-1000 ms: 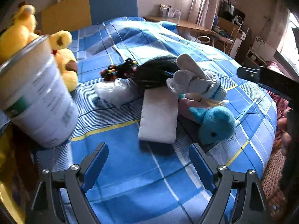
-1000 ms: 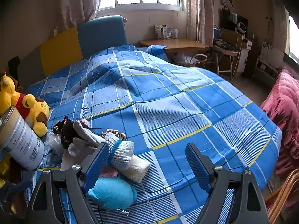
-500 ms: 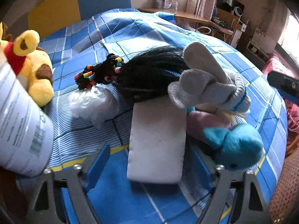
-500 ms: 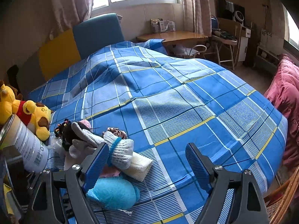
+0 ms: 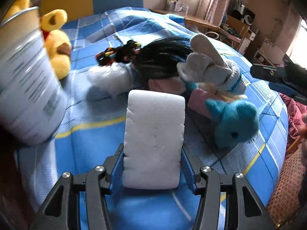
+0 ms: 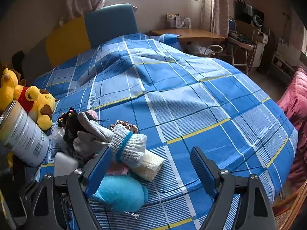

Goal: Organize soft objects
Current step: 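Grasp the white sponge block with the left gripper, then grasp the white knit glove with the right gripper while the left lifts the sponge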

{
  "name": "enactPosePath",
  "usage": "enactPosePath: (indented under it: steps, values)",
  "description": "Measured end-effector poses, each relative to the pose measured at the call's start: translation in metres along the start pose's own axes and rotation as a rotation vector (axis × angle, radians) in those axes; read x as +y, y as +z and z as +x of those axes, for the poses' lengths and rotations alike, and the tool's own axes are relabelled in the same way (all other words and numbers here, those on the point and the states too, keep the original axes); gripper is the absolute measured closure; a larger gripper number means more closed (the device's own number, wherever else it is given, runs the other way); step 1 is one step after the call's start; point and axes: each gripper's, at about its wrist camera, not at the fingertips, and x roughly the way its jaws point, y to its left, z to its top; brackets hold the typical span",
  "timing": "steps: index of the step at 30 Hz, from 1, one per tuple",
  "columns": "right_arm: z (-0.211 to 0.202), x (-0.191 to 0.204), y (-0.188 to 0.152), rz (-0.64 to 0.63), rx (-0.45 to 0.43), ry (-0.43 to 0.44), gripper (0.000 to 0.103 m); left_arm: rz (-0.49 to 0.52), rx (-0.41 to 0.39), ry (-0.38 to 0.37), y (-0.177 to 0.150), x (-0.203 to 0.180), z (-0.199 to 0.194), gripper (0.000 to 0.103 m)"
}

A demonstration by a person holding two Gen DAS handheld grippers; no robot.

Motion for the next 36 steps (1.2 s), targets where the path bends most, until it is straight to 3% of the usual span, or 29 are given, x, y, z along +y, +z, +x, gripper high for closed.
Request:
enactPosePath:
  steps: [9,17,20,23,29,31,33,36]
  values:
    - [0.006,0.010,-0.004,-0.027,0.061,0.155,0.018,0.009,-0.023,-0.008,-0.038,-0.013,-0.029,0.048]
    - [0.005,0.007,-0.005,-0.004,0.056,0.125,0.018,0.040,-0.053,-0.012,-0.066,-0.013,-0.047,0.048]
    - [0.006,0.020,-0.004,-0.084,0.060,0.095,0.018,0.029,-0.045,-0.028,-0.068,-0.009,-0.047,0.048]
    - [0.011,0.044,-0.001,-0.252,0.045,0.023,0.018,0.021,-0.046,-0.038,-0.066,-0.008,-0.045,0.048]
    - [0.048,0.067,0.006,-0.454,0.107,-0.044,0.018,0.004,-0.049,-0.047,-0.066,-0.007,-0.043,0.048]
    - [0.060,0.063,0.003,-0.425,0.111,-0.038,0.045,0.002,-0.050,-0.048,-0.067,-0.007,-0.043,0.048]
    - [0.070,0.057,0.000,-0.374,0.161,-0.010,0.055,-0.002,-0.051,-0.048,-0.068,-0.007,-0.041,0.048]
    - [0.066,0.058,-0.002,-0.389,0.147,-0.009,0.057,0.003,-0.055,-0.036,-0.067,-0.009,-0.039,0.048]
